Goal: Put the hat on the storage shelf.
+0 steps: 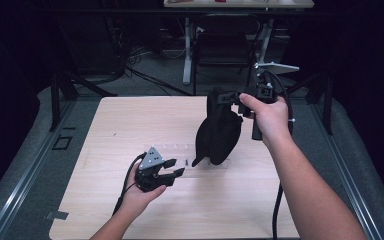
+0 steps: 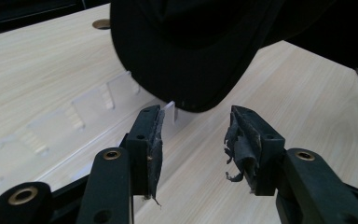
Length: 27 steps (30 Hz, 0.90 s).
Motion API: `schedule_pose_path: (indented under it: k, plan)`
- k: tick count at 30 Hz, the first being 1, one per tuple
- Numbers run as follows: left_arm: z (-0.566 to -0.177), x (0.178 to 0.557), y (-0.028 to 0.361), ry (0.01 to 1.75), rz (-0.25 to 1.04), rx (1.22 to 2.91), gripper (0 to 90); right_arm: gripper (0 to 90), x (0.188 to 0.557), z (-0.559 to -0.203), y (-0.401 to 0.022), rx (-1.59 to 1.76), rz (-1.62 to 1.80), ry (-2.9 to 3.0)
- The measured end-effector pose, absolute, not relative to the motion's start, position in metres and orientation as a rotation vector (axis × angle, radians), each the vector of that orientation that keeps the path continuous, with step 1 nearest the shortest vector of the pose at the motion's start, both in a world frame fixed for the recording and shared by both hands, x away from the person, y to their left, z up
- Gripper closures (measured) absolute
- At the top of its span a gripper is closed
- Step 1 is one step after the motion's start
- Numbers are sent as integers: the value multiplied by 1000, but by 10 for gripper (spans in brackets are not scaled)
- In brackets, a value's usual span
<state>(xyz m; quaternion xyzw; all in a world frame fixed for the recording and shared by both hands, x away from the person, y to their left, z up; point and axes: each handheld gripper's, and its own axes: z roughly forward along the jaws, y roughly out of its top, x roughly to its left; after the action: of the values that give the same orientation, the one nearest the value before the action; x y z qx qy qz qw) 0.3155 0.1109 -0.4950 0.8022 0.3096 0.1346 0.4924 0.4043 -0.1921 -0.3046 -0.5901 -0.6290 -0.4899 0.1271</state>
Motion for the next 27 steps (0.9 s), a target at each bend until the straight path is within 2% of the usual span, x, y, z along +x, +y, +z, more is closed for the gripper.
schedule_pose_path:
  k: [19,27]
  plan:
    - [-496,325,82,743,325,1950,540,883,405,-304,-184,-1701,-1430,-1831]
    - [-501,327,75,750,339,1957,623,883,405,-304,-180,-1684,-1430,-1838]
